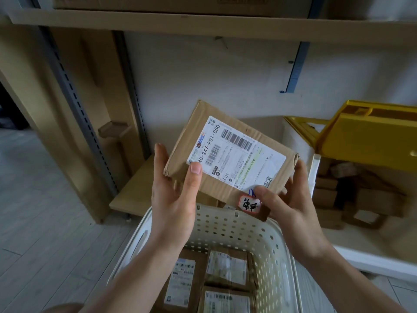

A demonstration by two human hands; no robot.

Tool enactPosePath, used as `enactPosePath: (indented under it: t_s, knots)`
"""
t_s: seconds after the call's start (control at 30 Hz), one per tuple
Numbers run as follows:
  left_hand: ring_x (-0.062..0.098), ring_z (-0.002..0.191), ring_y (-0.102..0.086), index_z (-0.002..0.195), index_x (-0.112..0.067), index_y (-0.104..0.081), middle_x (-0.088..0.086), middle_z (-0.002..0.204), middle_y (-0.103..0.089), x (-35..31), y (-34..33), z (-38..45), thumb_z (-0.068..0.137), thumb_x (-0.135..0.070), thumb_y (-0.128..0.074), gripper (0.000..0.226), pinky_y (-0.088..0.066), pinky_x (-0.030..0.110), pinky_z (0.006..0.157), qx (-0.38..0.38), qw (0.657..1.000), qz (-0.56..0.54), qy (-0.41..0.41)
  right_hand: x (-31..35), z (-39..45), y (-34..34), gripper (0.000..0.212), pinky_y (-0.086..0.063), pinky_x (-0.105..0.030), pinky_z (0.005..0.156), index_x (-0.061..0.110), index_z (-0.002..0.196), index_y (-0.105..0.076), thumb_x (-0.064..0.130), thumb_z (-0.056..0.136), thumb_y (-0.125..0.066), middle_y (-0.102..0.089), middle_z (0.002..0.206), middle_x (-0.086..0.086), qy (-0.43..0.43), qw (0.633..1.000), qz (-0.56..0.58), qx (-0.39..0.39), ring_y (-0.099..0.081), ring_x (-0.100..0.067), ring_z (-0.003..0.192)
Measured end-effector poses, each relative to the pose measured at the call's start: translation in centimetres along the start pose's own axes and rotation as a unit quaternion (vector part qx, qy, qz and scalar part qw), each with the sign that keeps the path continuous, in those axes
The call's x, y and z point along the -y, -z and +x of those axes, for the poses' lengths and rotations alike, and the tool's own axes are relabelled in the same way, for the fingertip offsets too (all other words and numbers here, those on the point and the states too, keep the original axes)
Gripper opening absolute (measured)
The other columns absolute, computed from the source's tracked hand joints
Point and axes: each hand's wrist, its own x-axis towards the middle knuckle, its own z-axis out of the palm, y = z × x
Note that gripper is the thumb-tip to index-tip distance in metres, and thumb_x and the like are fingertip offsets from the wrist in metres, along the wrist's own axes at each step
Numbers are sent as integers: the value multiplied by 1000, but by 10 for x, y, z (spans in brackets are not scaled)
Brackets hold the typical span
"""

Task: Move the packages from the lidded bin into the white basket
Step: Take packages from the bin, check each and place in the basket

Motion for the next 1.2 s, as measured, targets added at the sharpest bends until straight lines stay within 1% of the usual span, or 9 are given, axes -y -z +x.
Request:
enactPosePath:
  t_s: [0.17, 0.3, 0.4, 0.5, 0.67, 0.8, 0.87, 1.07, 1.2]
  knots:
    - [0, 131, -55, 163, -29, 1, -25, 133, -63, 4, -3, 0, 87, -56, -57, 99, -41, 39, 116, 9, 1000, 0, -5, 3, -2, -4, 61, -63, -51, 80, 20, 133, -41, 27, 79, -71, -73, 113, 1, 15, 998, -9, -65, -71, -27, 109]
    - [11, 129, -60, 155, -19, -25, -9, 137, -65, 7, -6, -2, 99, -29, -48, 62, -55, 31, 100, 48, 998, -28, -18, 4, -3, -5, 48, -63, -45, 73, 17, 119, -47, 31, 82, -72, -72, 109, -9, 32, 996, -39, -76, -75, -29, 97]
    - [18, 130, -60, 152, -24, -29, -4, 140, -62, 7, -12, -7, 107, -20, -43, 47, -58, 34, 95, 78, 996, -27, -33, 0, -5, -10, 36, -62, -35, 71, 19, 110, -50, 35, 86, -71, -68, 104, -13, 54, 993, -76, -73, -75, -27, 89]
    - [19, 131, -60, 151, -26, -33, -3, 142, -61, 9, -11, -5, 108, -16, -42, 45, -58, 39, 97, 77, 996, -20, -38, 0, -6, -12, 29, -60, -31, 68, 21, 105, -52, 36, 88, -69, -71, 95, -8, 59, 991, -91, -78, -75, -22, 82]
    - [16, 131, -60, 150, -21, -37, -5, 140, -63, 9, -9, -4, 104, -15, -46, 47, -58, 34, 95, 81, 996, -5, -47, 4, -6, -9, 23, -50, -14, 62, 22, 97, -57, 40, 88, -67, -67, 80, 13, 67, 980, -153, -104, -64, 1, 71]
    - [17, 126, -64, 146, -19, -45, -4, 135, -67, 6, -7, 0, 99, -22, -53, 47, -59, 32, 92, 75, 997, -3, -34, 3, -4, -6, 21, -53, -21, 68, 23, 93, -63, 43, 88, -69, -67, 93, 4, 73, 977, -168, -113, -65, -3, 85]
    - [17, 123, -66, 143, -18, -50, -4, 130, -70, 4, -5, 2, 98, -23, -55, 46, -60, 32, 90, 71, 997, -5, -28, 3, -4, -5, 20, -57, -28, 69, 22, 94, -64, 40, 85, -67, -67, 100, -1, 72, 979, -159, -101, -66, -7, 90]
    - [19, 121, -67, 144, -17, -50, -5, 129, -71, 4, -3, 2, 95, -28, -57, 50, -63, 39, 85, 74, 997, 15, -21, 2, -7, -6, 36, -61, -31, 80, 26, 121, -58, 31, 86, -66, -71, 113, 16, 70, 986, -143, -39, -66, -7, 110]
    - [17, 124, -65, 143, -19, -53, -3, 133, -68, 5, -3, 3, 99, -27, -58, 45, -63, 34, 85, 78, 996, 24, -24, 0, -5, -5, 43, -61, -34, 77, 27, 129, -58, 31, 87, -66, -72, 113, 11, 79, 984, -154, -45, -67, -13, 106]
